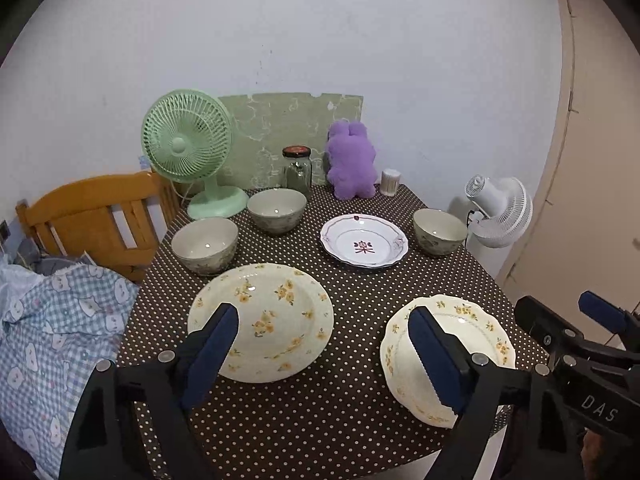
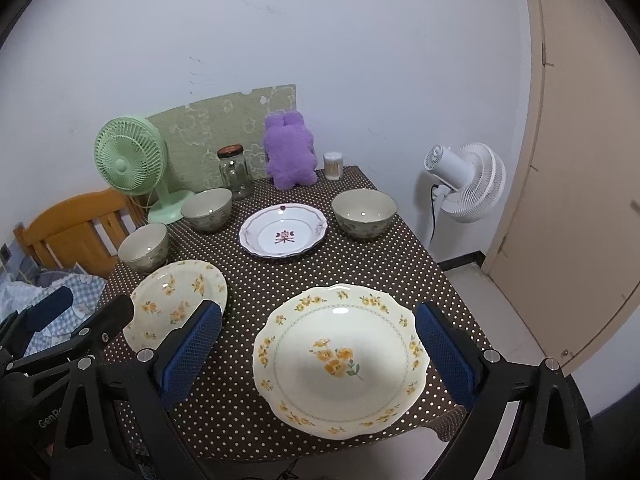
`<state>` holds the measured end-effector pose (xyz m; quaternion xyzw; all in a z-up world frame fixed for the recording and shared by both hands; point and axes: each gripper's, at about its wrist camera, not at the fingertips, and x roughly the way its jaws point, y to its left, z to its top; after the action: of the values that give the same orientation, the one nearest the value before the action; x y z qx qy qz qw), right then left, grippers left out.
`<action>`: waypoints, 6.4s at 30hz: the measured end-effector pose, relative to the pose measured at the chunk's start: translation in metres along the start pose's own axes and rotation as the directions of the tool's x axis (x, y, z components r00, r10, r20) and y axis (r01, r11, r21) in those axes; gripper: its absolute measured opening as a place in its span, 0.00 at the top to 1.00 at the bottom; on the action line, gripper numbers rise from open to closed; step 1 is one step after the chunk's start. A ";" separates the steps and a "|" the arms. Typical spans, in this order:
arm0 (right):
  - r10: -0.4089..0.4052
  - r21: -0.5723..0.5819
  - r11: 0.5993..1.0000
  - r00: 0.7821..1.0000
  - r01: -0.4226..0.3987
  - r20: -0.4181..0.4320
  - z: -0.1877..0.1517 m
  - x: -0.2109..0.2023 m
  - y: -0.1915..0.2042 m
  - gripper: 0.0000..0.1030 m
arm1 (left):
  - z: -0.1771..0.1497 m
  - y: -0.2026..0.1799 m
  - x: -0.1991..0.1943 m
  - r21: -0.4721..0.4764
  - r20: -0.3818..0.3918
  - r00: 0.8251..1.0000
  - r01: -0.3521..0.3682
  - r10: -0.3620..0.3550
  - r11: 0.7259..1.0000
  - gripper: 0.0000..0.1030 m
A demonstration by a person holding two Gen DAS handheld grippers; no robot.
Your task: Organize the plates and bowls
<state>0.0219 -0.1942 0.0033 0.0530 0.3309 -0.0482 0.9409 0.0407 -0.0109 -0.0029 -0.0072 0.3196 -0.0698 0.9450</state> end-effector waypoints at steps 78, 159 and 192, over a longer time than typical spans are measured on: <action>0.128 0.018 0.991 0.864 -0.136 -0.487 -0.012 0.247 -0.081 0.21 | -0.037 -0.084 0.218 -0.082 -0.440 0.885 -0.209 0.153 0.975 0.30; 0.088 -0.051 0.991 0.876 -0.127 -0.474 0.003 0.283 0.174 0.26 | -0.017 0.153 0.223 -0.096 -0.416 0.901 -0.179 0.124 0.979 0.30; 0.086 -0.036 0.992 0.852 -0.121 -0.516 0.007 0.267 0.176 0.30 | -0.010 0.154 0.201 -0.100 -0.472 0.876 -0.161 0.096 0.982 0.33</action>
<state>0.2557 -0.0359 -0.1470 0.0502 0.5679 0.0294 0.8211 0.2120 0.1140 -0.1414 -0.0335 0.5403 0.0155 0.8407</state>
